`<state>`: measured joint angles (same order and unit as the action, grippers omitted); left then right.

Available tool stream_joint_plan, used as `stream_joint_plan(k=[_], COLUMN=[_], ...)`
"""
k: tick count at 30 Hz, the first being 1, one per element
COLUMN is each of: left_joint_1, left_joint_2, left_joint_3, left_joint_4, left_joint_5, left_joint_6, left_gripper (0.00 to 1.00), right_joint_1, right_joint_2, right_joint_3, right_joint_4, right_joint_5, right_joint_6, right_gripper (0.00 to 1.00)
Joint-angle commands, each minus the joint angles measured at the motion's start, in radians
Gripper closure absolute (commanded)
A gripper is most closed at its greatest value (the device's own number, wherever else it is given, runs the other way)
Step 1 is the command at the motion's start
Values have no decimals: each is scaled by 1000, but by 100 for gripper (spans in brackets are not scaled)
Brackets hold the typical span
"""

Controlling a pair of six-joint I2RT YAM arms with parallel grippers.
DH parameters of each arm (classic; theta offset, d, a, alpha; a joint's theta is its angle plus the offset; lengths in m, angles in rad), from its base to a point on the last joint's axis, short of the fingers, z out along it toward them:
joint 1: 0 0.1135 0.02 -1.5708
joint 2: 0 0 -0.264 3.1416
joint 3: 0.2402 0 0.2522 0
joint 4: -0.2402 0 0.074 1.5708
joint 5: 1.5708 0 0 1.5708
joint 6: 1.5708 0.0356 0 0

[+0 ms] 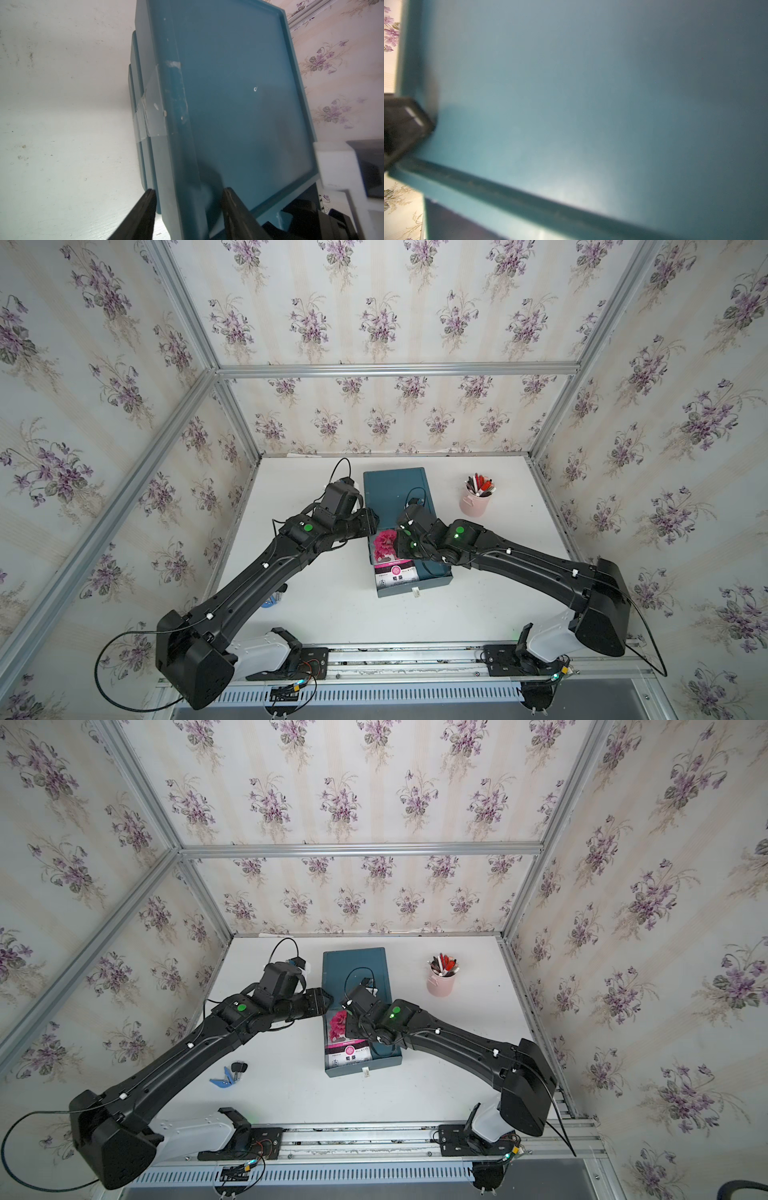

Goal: Take the seed bags out of the drawer
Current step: Pick up the seed packet from the drawer.

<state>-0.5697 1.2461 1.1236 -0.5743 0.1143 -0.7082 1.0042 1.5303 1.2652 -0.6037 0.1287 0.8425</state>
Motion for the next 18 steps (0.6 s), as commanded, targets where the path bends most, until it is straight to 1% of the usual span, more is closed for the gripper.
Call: stream_joint_plan(k=[1, 3, 7, 8, 12, 18], left_joint_1=[1, 1, 1, 1, 1, 1], left_joint_2=[9, 9, 11, 11, 11, 13], left_joint_3=[-16, -17, -24, -25, -27, -35], left_joint_4=[-149, -151, -151, -151, -154, -160], left_joint_5=[-39, -45, -47, -49, -60, -76], left_joint_6=[28, 28, 26, 26, 26, 29], left_gripper=[45, 46, 45, 46, 46, 47], right_joint_1=[2, 8, 30, 33, 51, 74], right_joint_2=[10, 18, 31, 30, 16, -31], right_joint_3=[-3, 16, 80, 97, 151, 174], right_joint_4=[-30, -50, -114, -129, -170, -167], right_joint_5=[-48, -36, 32, 43, 69, 64], right_joint_6=[13, 6, -12, -16, -17, -4], right_gripper=[73, 82, 99, 100, 100, 100])
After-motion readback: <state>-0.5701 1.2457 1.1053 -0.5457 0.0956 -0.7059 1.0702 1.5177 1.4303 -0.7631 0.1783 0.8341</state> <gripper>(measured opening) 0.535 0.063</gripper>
